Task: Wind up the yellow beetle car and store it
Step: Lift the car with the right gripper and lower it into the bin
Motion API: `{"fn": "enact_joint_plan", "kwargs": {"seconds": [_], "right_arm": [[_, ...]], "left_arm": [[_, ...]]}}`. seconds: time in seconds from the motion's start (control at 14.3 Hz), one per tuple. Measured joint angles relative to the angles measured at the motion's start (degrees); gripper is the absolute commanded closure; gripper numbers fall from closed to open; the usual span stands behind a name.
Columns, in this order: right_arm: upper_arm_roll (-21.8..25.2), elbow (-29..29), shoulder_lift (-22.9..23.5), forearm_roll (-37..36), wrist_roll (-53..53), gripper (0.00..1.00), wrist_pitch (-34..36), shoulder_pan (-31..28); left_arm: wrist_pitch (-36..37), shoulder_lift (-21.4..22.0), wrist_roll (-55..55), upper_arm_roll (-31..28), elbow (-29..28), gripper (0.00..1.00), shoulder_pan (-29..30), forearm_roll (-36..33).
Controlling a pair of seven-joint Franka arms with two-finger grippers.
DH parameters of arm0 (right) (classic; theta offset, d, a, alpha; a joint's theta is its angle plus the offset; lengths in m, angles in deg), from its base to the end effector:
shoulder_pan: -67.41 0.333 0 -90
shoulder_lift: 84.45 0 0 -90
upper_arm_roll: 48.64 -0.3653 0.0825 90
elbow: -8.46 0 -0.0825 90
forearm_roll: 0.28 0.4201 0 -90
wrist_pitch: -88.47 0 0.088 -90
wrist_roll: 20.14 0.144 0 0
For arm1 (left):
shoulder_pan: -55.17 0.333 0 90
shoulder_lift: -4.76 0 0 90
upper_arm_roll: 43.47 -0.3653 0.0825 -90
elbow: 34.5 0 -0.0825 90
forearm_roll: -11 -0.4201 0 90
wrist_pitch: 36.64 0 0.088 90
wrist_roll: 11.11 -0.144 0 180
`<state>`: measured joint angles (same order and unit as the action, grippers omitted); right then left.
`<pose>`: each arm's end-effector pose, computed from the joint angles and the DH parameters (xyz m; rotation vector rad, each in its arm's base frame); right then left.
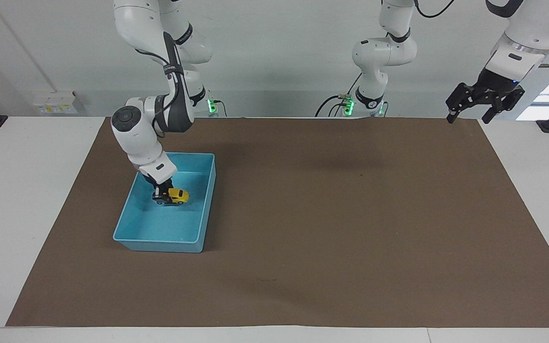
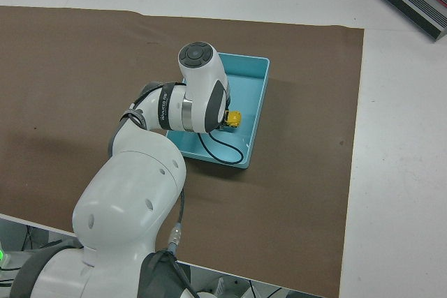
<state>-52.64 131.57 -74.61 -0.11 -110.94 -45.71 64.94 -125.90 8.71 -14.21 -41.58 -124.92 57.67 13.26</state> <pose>0.5983 0.0158 0.3111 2.1755 2.2586 0.0399 0.5663 -0.0004 0.6719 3.1043 -0.0697 0.0774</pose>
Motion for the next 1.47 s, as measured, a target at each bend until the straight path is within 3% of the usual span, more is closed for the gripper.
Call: {"fn": "enact_joint_plan", "kwargs": {"seconds": [0.42, 0.7, 0.77, 0.84, 1.47], "right_arm": [[0.0, 0.0, 2.1, 0.0, 0.0, 1.0, -2.2, 0.0], [0.0, 0.0, 2.1, 0.0, 0.0, 0.55, -2.2, 0.0], [0.0, 0.0, 2.1, 0.0, 0.0, 0.2, -2.2, 0.0], [0.0, 0.0, 2.1, 0.0, 0.0, 0.0, -2.2, 0.0], [0.0, -0.5, 2.1, 0.0, 0.0, 0.0, -2.0, 0.1]], "left_arm": [[0.0, 0.0, 0.0, 0.0, 0.0, 0.0, 0.0, 0.0], [0.0, 0.0, 0.0, 0.0, 0.0, 0.0, 0.0, 0.0], [0.0, 0.0, 0.0, 0.0, 0.0, 0.0, 0.0, 0.0], [0.0, 0.0, 0.0, 0.0, 0.0, 0.0, 0.0, 0.0], [0.0, 0.0, 0.0, 0.0, 0.0, 0.0, 0.0, 0.0]]}}
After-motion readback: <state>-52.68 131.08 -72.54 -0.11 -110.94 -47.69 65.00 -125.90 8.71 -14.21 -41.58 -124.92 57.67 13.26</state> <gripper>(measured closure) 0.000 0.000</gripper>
